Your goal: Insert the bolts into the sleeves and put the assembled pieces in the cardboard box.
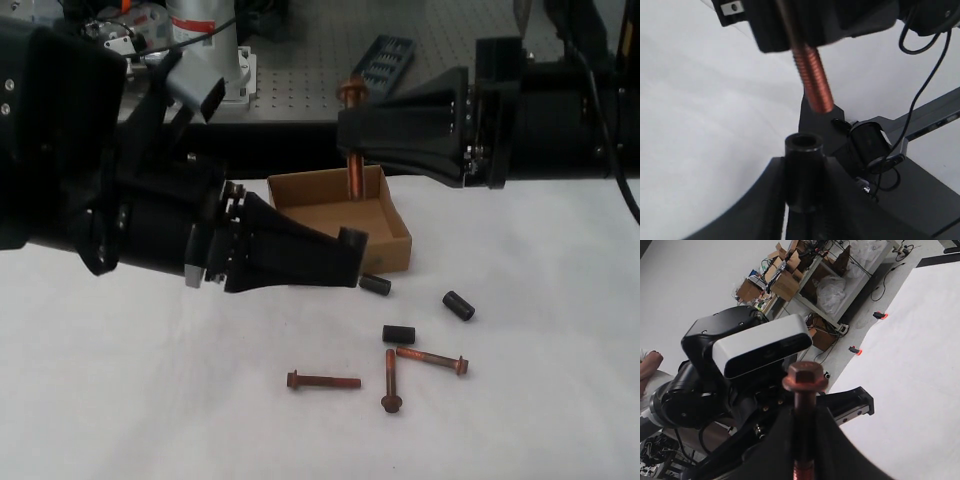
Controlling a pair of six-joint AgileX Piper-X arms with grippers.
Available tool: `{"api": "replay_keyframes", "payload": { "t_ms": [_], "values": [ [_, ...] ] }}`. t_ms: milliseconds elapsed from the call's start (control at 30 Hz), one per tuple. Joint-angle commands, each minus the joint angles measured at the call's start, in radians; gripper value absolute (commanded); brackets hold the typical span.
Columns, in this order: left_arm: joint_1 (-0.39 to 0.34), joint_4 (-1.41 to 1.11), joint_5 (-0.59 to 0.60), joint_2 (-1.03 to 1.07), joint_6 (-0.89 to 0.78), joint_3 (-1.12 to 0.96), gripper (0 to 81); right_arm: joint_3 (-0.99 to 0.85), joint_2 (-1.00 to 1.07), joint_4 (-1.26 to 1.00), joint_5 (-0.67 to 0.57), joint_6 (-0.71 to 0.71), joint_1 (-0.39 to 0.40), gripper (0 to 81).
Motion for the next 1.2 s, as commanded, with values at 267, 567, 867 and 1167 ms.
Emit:
{"api": "replay_keyframes", "payload": {
  "t_ms": [267, 567, 867, 1167],
  "values": [
    [0.004, -0.094, -0.071, -0.006, -0.060, -0.004, 0.6, 0.000, 0.002, -0.017, -0.018, -0.023, 0.002, 2.7],
    [0.004, -0.136, -0.049, -0.006, -0.124, -0.004, 0.6, 0.000, 0.002, -0.017, 0.003, -0.070, -0.001, 2.7],
    [0.004, -0.136, -0.027, -0.006, -0.124, -0.004, 0.6, 0.000, 0.002, -0.009, 0.055, -0.129, -0.015, 2.7],
    [0.004, -0.136, -0.031, -0.006, -0.124, -0.004, 0.6, 0.000, 0.002, -0.009, 0.061, -0.132, -0.012, 2.7]
  ]
}}
